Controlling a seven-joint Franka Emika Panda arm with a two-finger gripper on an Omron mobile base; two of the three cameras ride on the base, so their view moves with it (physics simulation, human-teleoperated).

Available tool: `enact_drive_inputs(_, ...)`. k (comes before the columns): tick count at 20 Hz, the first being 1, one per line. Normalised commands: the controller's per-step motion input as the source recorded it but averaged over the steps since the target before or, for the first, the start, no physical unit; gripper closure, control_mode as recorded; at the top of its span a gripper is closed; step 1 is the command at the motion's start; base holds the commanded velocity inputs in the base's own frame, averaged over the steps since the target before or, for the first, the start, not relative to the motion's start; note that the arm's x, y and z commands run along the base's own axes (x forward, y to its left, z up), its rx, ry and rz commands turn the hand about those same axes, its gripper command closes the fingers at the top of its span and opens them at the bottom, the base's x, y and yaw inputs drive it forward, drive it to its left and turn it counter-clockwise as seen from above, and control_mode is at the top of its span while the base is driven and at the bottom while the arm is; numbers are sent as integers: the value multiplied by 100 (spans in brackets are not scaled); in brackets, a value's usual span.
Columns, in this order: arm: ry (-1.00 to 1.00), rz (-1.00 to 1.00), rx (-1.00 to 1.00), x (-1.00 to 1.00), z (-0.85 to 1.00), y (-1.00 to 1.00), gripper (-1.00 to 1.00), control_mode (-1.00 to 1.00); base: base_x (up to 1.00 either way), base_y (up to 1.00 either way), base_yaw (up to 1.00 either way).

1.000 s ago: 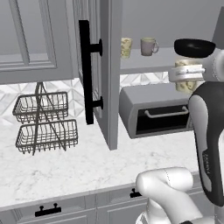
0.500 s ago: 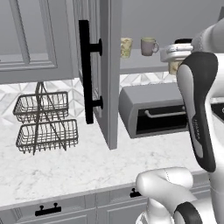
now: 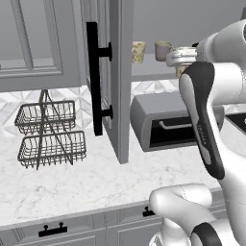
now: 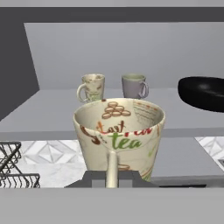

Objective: Gather all objects into one cabinet and sort the glasses and bowls to opposite sides.

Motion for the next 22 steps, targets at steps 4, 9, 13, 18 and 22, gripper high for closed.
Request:
enact_drive_inputs(4,-1,0,0,60,-11,3,100,-100,0,0,0)
enact_drive_inputs(9,3,0,0,61,13,3,100,-100,0,0,0)
enact_drive_inputs(13,0,0,0,44,-1,3,100,-100,0,0,0)
enact_drive_inputs(18,-6,0,0,29,-10,0,100,-100,0,0,0)
enact_drive_inputs(22,-3,0,0,30,-19,0,100,-100,0,0,0)
